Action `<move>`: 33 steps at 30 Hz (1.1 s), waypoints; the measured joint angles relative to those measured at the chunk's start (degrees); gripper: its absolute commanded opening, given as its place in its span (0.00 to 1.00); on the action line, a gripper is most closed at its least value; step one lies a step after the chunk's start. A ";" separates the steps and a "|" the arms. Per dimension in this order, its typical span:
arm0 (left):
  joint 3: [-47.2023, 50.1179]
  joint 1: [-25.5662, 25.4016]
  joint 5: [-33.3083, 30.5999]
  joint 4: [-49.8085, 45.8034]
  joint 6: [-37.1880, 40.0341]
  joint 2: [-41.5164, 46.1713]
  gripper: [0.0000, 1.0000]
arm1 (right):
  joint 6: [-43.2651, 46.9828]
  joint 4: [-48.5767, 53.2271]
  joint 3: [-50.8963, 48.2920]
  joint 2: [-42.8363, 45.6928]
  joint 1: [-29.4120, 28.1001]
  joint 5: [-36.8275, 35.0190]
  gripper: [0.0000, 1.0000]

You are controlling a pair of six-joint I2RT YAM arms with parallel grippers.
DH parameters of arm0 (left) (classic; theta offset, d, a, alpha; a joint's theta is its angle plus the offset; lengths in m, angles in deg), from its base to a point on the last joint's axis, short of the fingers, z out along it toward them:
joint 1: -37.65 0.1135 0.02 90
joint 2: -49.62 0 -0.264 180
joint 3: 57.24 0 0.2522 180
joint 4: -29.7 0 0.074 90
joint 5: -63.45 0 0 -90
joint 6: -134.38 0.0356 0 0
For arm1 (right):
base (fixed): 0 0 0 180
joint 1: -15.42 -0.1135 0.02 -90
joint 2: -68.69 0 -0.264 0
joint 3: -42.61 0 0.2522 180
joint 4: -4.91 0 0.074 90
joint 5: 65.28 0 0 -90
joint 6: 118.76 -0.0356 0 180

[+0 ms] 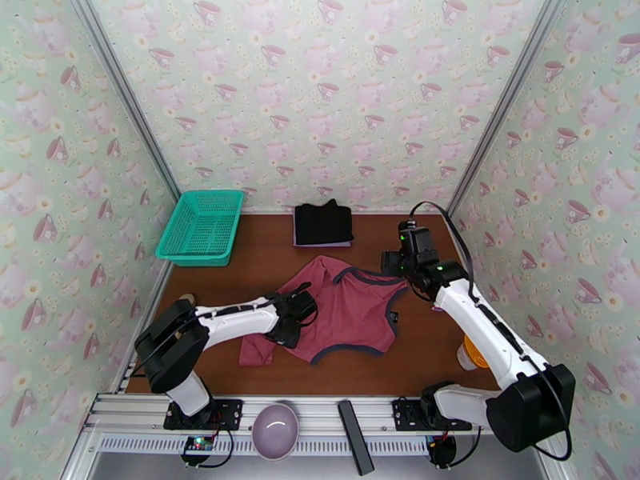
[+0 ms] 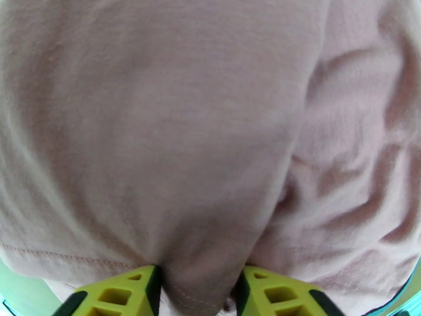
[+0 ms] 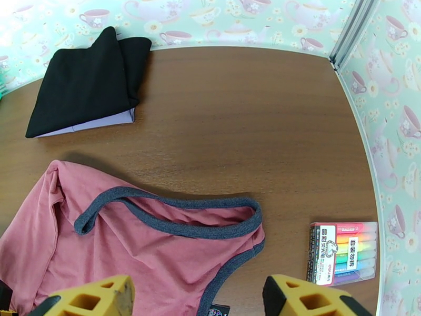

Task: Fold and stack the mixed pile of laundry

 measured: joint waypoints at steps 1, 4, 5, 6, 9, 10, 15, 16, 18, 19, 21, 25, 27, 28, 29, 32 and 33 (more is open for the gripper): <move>0.00 -0.02 -0.61 -0.09 -0.31 0.00 0.13 | 0.02 0.09 0.00 0.00 0.00 0.02 0.69; 0.00 -0.13 -1.86 -0.46 -0.72 0.26 0.13 | 0.02 0.13 0.00 0.00 0.00 0.02 0.69; 0.00 -0.24 -2.25 -0.70 -0.79 0.50 0.13 | 0.02 0.13 0.00 0.00 0.00 0.02 0.69; -0.04 -0.28 -2.75 -1.11 -0.81 1.09 0.14 | 0.02 0.13 0.00 0.00 0.00 0.02 0.69; -1.49 -0.37 -3.85 -3.45 -0.79 3.06 0.24 | 0.02 0.15 0.00 0.00 0.00 0.15 0.69; -2.05 -0.37 -4.22 -3.93 -0.94 3.65 0.31 | 0.02 0.13 0.00 0.00 0.00 0.20 0.69; -4.66 -0.37 -5.92 -5.66 -0.57 6.14 0.42 | 0.02 0.13 0.00 0.00 0.00 1.09 0.69; -4.70 -0.37 -5.99 -5.68 -0.57 6.16 0.42 | 0.00 0.13 0.00 0.00 0.00 1.22 0.69; -4.68 -0.37 -5.99 -5.86 -0.57 5.95 0.41 | 0.02 0.13 0.00 0.00 0.00 1.36 0.69; -4.68 -0.37 -5.97 -5.84 -0.57 5.79 0.41 | 0.00 0.13 0.00 0.00 0.00 1.49 0.69; -4.66 -0.37 -5.90 -5.70 -0.57 5.09 0.41 | 0.02 0.13 0.00 0.00 0.00 1.51 0.69; -4.33 -0.44 -4.33 -5.03 -0.55 3.65 0.44 | 0.02 0.13 0.00 0.00 0.00 1.51 0.69; -3.89 -0.81 -2.84 -4.70 -0.55 3.65 0.45 | 0.02 0.13 0.00 0.00 0.00 1.51 0.70; -3.69 -1.14 -2.27 -4.61 -0.55 3.65 0.45 | 0.02 0.13 0.00 0.00 0.00 1.51 0.70; -3.41 -1.62 -1.40 -4.50 -0.55 3.65 0.45 | 0.04 0.15 0.00 0.00 0.00 1.51 0.70; -2.82 -3.04 0.00 -4.48 -0.57 3.65 0.45 | 0.02 0.13 0.00 0.00 0.00 1.55 0.69; -2.67 -3.41 0.42 -4.44 -0.59 3.65 0.45 | 0.02 0.15 0.00 0.00 0.00 1.66 0.69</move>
